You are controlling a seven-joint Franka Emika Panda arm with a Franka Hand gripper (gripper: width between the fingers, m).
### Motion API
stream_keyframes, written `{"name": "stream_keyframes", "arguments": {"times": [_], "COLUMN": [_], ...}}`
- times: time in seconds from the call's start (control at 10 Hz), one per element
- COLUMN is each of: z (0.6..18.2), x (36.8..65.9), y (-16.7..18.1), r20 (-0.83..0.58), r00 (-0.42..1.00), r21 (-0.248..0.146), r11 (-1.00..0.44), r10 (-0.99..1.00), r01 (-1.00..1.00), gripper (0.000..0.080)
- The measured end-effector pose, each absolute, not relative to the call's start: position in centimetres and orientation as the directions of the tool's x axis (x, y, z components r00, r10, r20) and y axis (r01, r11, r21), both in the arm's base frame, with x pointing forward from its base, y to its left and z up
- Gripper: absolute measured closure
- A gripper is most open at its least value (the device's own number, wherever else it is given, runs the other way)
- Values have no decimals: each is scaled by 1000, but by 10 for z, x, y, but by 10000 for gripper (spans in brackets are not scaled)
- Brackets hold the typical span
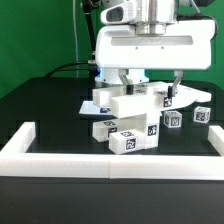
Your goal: Assemble chair
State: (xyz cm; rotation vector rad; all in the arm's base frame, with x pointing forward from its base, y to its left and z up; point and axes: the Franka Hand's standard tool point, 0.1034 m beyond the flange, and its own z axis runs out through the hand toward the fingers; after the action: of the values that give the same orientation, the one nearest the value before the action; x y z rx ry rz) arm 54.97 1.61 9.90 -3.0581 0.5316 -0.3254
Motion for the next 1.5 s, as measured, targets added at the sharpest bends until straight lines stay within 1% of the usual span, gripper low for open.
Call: {"name": "stream_keyframes", "arguments": {"times": [0.7, 1.0, 1.5], "z": [99, 100, 102], "x": [587, 600, 602], "y": [11, 12, 14], "r20": [300, 321, 324], "r00": [901, 896, 895], "r21": [-50, -49, -52], "r11": [-948, -950, -951], "r10": [-314, -306, -306], "r01": [-313, -307, -306], "gripper": [151, 151, 151]}}
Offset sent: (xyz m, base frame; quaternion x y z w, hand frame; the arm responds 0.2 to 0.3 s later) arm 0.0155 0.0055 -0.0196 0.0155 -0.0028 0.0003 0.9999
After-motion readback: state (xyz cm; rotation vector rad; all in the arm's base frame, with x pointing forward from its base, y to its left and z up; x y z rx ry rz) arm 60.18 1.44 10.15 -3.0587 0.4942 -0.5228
